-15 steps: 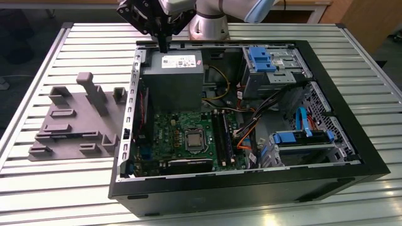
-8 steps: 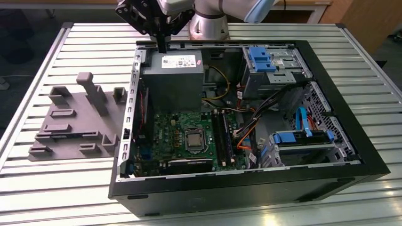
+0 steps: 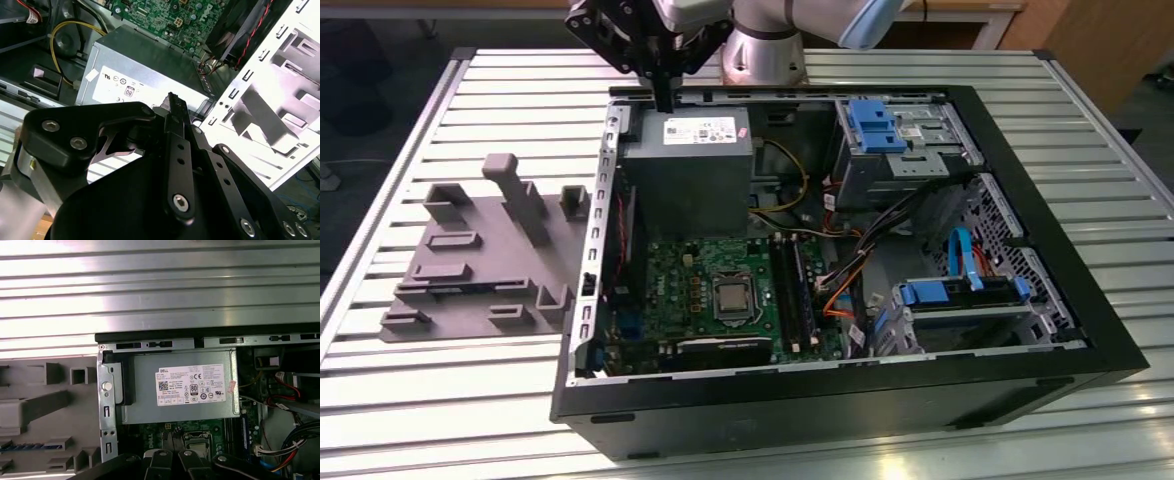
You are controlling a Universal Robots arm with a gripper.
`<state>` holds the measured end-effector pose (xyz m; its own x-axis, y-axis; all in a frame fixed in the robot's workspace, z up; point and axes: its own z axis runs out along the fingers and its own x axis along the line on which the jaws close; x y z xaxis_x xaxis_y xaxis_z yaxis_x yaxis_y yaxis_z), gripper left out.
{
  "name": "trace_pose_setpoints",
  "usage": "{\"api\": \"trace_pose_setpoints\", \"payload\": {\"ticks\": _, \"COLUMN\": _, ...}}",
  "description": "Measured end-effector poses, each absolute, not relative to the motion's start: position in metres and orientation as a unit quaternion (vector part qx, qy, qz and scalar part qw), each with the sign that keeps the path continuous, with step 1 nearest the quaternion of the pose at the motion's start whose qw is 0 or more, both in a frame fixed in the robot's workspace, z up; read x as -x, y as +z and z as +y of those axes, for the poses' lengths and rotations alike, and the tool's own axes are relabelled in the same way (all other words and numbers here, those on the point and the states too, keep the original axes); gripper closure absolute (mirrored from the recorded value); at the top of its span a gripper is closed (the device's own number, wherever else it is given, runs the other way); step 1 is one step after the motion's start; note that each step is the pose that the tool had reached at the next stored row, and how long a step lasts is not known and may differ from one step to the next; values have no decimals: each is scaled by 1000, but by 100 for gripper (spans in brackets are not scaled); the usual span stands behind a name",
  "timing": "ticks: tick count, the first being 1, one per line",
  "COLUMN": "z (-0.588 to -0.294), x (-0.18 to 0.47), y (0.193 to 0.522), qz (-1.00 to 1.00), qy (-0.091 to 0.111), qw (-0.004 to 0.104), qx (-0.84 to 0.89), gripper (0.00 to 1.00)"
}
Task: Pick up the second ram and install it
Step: 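Reach for the second ram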
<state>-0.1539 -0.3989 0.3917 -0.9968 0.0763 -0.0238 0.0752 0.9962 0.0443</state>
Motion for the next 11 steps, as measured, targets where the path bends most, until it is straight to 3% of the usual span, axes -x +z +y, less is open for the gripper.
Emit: {"api": "trace_pose_setpoints", "payload": {"ticks": 11, "z": -400, "x": 170, "y": 392, "qz": 999, "qy": 22, "qw": 13, "qx": -38, "gripper": 89}}
